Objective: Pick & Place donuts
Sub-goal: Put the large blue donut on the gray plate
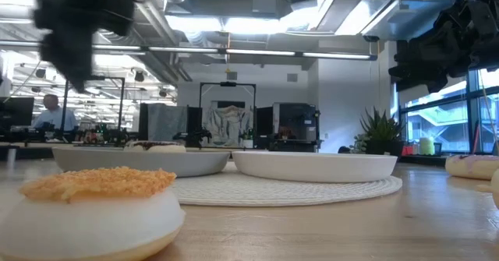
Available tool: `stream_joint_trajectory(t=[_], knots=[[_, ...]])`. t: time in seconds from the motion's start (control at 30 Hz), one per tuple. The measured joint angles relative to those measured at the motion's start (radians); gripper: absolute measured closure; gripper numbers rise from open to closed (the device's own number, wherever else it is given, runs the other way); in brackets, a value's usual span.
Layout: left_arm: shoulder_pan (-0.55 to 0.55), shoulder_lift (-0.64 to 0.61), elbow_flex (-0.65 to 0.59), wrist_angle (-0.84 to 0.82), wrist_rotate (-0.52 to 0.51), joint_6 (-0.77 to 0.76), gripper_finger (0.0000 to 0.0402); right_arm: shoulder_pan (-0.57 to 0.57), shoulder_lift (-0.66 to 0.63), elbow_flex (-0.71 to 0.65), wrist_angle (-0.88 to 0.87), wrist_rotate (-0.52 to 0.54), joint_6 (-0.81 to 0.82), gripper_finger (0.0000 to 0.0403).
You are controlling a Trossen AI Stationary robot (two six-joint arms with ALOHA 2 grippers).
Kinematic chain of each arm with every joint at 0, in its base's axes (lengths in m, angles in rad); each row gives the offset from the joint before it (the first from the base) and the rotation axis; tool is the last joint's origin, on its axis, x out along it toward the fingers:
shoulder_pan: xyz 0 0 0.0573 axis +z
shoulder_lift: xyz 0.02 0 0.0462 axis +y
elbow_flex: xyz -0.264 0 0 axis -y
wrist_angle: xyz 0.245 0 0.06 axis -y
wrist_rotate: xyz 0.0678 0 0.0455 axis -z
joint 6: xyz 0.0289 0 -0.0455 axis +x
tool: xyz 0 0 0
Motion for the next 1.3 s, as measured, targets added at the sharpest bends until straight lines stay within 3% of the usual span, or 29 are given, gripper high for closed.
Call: stream_joint_trajectory(t=[0.27,0.57,1.07,1.3], knots=[[-0.251,0.037,0.000,-0.008,-0.024,-0.222,0.0197,0.000,0.000,0.000,0.000,0.000,0.010,0.0192],[-0.438,0.122,-0.001,-0.069,-0.027,-0.497,0.0195,0.000,0.000,0.000,0.000,0.000,0.033,0.0192],[-0.567,0.270,-0.001,-0.082,0.026,-0.758,0.0195,0.000,0.000,0.000,0.000,0.000,0.061,0.0192],[-0.568,0.315,-0.001,-0.078,0.022,-0.728,0.0196,0.000,0.000,0.000,0.000,0.000,0.061,0.0192]])
